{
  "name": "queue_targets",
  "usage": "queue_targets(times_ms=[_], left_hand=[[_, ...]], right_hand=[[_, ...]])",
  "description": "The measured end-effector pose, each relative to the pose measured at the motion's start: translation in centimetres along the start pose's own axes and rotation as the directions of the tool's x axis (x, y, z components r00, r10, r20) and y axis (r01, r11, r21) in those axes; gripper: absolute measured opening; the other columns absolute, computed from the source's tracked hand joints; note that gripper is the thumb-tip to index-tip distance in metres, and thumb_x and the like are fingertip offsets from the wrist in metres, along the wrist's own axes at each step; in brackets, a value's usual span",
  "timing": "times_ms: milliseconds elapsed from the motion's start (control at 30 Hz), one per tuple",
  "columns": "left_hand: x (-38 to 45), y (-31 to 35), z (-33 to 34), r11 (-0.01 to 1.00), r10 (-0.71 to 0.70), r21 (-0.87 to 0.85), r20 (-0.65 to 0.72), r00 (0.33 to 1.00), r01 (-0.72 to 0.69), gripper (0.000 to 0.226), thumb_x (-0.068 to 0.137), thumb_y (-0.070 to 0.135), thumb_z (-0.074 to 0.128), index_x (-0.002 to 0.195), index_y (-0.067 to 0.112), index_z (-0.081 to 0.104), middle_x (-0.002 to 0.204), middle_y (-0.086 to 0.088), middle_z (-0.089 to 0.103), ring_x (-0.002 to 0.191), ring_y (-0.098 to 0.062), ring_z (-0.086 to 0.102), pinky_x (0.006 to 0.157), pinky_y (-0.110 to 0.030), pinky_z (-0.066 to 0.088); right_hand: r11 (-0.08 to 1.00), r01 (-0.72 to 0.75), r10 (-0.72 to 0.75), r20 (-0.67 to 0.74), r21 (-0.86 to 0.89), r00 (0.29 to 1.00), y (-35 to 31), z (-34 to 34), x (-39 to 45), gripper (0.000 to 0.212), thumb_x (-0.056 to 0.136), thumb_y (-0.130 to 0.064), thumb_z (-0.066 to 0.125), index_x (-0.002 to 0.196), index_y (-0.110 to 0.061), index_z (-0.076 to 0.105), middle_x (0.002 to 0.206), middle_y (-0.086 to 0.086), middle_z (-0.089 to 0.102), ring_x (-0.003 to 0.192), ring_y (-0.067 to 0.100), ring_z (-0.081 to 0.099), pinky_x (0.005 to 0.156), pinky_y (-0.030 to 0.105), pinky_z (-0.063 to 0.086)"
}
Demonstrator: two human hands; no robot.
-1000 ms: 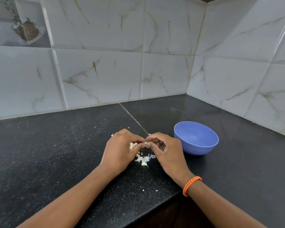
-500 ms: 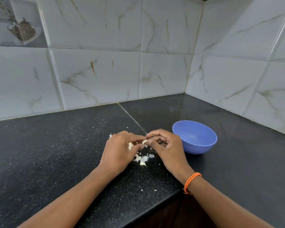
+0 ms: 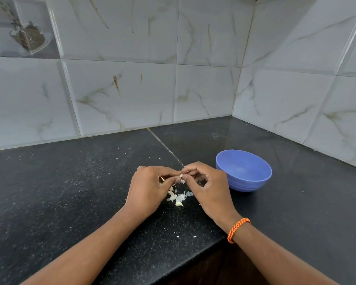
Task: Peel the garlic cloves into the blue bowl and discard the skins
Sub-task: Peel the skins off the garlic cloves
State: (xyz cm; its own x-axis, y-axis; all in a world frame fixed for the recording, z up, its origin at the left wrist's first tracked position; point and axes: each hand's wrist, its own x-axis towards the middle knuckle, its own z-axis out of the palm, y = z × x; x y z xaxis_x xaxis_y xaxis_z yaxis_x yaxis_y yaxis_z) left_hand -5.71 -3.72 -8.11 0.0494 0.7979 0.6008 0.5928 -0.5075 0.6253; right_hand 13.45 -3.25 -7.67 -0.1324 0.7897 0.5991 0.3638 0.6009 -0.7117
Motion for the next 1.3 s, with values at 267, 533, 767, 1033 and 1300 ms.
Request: queue_targets(times_ms=[267,533,767,1033,1300], left_hand=[[0.1,0.7,-0.2,0.989,-0.061,-0.137,0.009,0.998,0.061,0.011,0.098,0.023,0.08,0.102,0.029,0.087,0.087,0.024,0.08,0.082,-0.001,0.077,0.078,-0.037,0.064],[-0.1,1.0,-0.2,0.966,-0.125,-0.22,0.067,0.99,0.137,0.023,0.097,0.011,0.079,0.108,0.03,0.086,0.097,0.022,0.081,0.092,0.001,0.077,0.084,-0.028,0.063],[0.0,1.0,0.0,0.963,-0.167,-0.204,0.053,0.985,0.174,0.025,0.092,0.009,0.083,0.104,0.031,0.087,0.088,0.018,0.081,0.081,-0.012,0.076,0.073,-0.035,0.064],[-0.2,1.3,0.1,0.938,-0.202,-0.28,0.044,0.978,0.206,0.013,0.094,0.011,0.082,0.099,0.022,0.087,0.081,0.008,0.082,0.072,-0.014,0.08,0.067,-0.039,0.066],[-0.1,1.1,0.1,0.972,-0.132,-0.196,-0.014,0.991,0.127,0.015,0.093,0.015,0.084,0.101,0.027,0.087,0.085,0.017,0.081,0.076,-0.006,0.079,0.074,-0.041,0.067]], right_hand=[[0.999,-0.008,0.009,0.018,-0.031,1.0,0.2,0.0,0.1,0.013,0.098,-0.014,0.076,0.107,-0.024,0.079,0.098,-0.015,0.078,0.097,0.007,0.074,0.08,0.016,0.056],[0.981,0.032,-0.038,-0.026,-0.191,0.999,0.7,0.2,0.0,0.013,0.098,-0.018,0.076,0.104,-0.029,0.075,0.088,-0.016,0.071,0.084,0.011,0.067,0.067,0.03,0.056],[0.961,0.1,-0.108,-0.019,-0.259,0.994,0.5,0.3,0.0,0.008,0.098,-0.024,0.076,0.101,-0.028,0.07,0.098,-0.017,0.063,0.084,0.01,0.065,0.065,0.032,0.056],[0.976,0.107,-0.108,0.004,-0.191,0.994,0.1,0.2,-0.2,0.011,0.098,-0.013,0.075,0.104,-0.022,0.075,0.092,-0.013,0.073,0.085,0.011,0.07,0.068,0.026,0.057],[1.0,-0.015,0.015,0.01,0.003,1.0,0.1,-0.1,-0.2,0.01,0.099,-0.016,0.076,0.107,-0.02,0.081,0.094,-0.014,0.079,0.091,0.009,0.075,0.077,0.032,0.062]])
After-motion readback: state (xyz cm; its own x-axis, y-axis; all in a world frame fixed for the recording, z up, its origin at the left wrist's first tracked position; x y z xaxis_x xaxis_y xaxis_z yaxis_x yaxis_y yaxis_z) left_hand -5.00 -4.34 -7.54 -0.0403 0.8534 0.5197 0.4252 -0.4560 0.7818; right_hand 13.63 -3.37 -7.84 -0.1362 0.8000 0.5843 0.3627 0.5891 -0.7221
